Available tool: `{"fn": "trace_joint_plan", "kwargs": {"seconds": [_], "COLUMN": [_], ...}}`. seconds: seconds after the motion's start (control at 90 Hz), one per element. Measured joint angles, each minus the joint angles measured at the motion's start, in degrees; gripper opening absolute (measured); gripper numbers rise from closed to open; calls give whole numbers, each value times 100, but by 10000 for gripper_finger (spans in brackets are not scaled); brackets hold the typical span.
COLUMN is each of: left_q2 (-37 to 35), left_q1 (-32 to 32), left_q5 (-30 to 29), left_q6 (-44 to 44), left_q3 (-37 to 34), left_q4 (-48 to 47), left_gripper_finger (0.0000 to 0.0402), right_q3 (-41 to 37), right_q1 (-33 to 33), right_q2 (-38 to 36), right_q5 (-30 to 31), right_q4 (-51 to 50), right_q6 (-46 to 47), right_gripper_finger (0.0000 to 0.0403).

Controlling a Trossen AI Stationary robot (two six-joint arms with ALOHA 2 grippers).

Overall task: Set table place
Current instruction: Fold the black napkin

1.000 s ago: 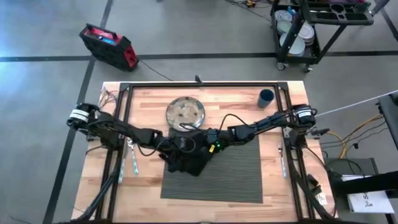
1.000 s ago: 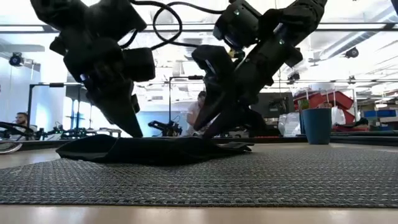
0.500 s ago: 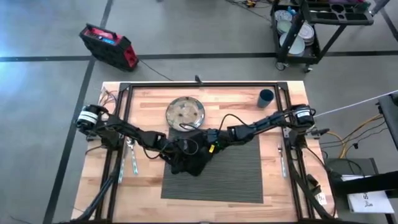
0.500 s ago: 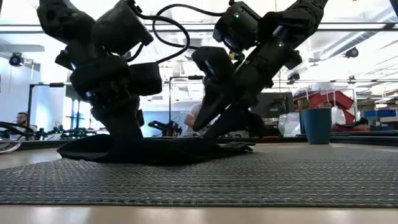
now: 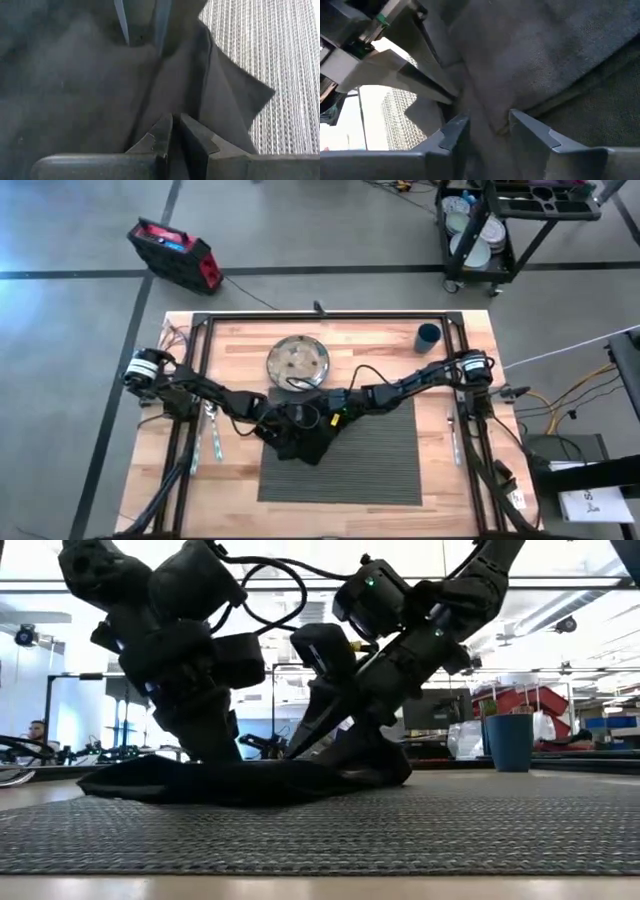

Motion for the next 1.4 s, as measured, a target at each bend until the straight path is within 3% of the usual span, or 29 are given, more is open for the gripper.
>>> {"fn": "trace_joint_plan", "kwargs": {"seconds": [0.233,0.478,0.589,0.733,1.122,1.4], "left_q2": [0,0,0,0,189,394], "left_q1": [0,0,0,0,59,101], "left_q5": [-26,-28,-11,2,252,459], "left_q6": [0,20,21,68,260,267], "left_q3": [0,-2,-2,-4,7,9], "left_q4": [0,-4,-36,-45,344,676], "left_gripper_finger": [20,20,20,20,20,20], "right_q3": [218,435,463,430,430,428], "right_q1": [-17,-156,-188,-9,-118,-208], "right_q2": [8,8,-6,1,-6,-6], "right_q5": [2,-218,-412,-610,-446,-420], "right_q4": [9,-39,-543,-710,-932,-1067], "right_q6": [-174,-217,-199,-149,107,109], "right_gripper_finger": [11,1,1,26,149,170]}}
